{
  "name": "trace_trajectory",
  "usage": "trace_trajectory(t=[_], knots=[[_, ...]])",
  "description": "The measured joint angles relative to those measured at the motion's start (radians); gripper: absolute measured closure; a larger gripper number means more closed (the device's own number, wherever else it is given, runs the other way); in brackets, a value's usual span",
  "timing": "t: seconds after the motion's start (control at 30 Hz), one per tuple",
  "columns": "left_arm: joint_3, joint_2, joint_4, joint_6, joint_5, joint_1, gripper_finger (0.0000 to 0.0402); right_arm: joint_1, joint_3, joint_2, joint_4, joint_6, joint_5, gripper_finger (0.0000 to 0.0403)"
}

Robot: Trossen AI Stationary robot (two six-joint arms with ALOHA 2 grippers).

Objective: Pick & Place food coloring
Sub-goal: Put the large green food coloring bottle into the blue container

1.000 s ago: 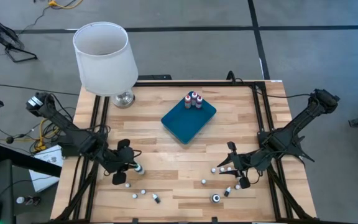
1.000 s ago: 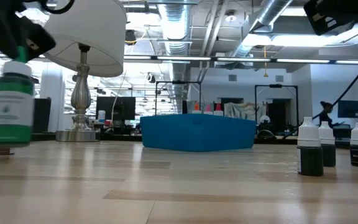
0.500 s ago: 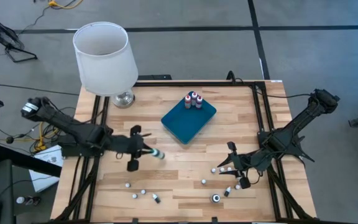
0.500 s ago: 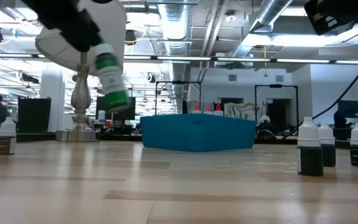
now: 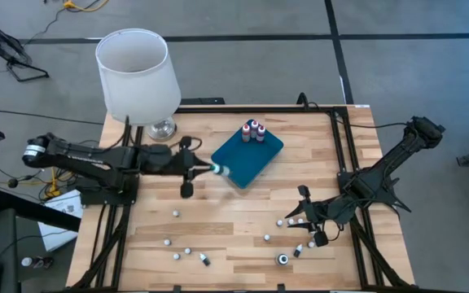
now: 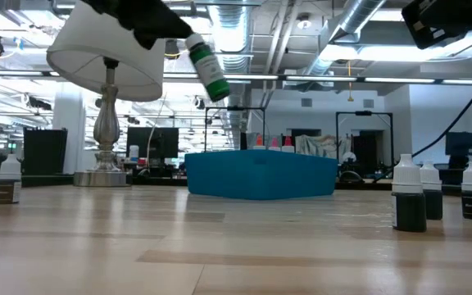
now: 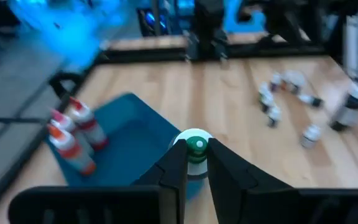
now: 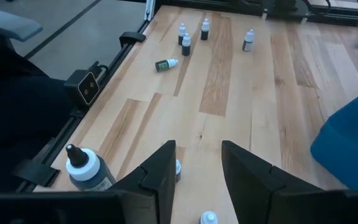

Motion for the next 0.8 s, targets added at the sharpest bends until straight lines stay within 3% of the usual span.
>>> trace_trajectory(t=[0.3, 0.43, 0.8], knots=[[0.084, 0.179, 0.075, 0.092, 0.044, 0.128, 0.0358, 0.000, 0.000, 0.000, -0.007, -0.011, 0.006, 0.0285], [0.162, 0.282, 0.083, 0.136, 0.043, 0.172, 0.0358, 0.000, 0.000, 0.000, -0.007, -0.029, 0.077, 0.0285], [0.359, 0.488, -0.051, 0.181, 0.119, 0.297, 0.0358, 0.004, 0.000, -0.054, -0.031, -0.034, 0.087, 0.0285]])
